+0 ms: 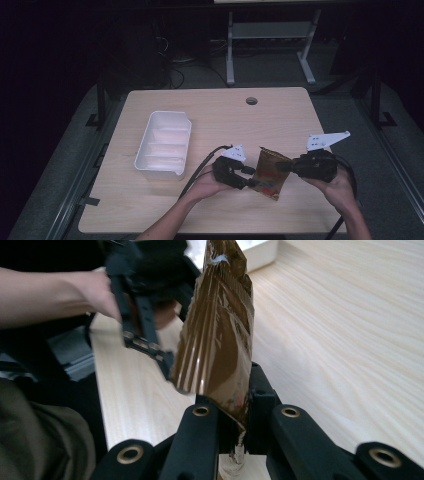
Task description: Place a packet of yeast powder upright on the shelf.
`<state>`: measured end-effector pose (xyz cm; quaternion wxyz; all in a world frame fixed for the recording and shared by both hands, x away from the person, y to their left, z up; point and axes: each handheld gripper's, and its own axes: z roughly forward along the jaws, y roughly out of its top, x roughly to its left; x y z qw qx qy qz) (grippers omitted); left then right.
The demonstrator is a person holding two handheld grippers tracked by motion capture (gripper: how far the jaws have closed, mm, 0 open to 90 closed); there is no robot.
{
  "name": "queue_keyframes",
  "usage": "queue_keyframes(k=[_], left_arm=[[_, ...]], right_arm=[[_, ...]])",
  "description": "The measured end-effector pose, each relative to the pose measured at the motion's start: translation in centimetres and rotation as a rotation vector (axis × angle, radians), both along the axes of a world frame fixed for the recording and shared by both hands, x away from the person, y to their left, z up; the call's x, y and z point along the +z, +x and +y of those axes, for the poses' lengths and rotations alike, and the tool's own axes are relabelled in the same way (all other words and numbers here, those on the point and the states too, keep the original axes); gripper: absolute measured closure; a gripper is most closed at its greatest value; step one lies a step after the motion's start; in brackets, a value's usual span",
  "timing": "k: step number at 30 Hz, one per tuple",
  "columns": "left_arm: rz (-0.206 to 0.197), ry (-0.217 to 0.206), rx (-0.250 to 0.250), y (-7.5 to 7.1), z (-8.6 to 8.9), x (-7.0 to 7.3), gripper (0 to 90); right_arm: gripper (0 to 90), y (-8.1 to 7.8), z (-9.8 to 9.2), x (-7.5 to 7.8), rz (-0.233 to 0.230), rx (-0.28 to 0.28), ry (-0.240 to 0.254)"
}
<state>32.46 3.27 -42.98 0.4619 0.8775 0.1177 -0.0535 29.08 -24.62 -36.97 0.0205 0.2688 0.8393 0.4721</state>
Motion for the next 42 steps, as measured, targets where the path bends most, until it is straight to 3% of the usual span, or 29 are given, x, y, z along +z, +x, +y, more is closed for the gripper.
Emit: queue_keyframes(k=[9,16,27,42], left_arm=[[-0.028,0.024,0.022,-1.0,1.8,0.0,41.1],[-0.061,0.049,0.051,-2.1,3.0,-0.2,35.7],[-0.068,0.073,0.095,-3.2,5.8,-1.1,30.5],[-0.084,0.077,0.105,-4.5,7.4,-1.3,26.4]], right_arm=[[86.0,0.5,-1.5,1.4,-0.021,-0.081,0.005],[86.0,2.1,-1.4,2.2,-0.015,-0.119,-0.008],[86.0,4.6,-0.5,2.9,-0.003,-0.147,0.003],[85.8,6.9,1.7,4.0,0.008,-0.141,0.001]])
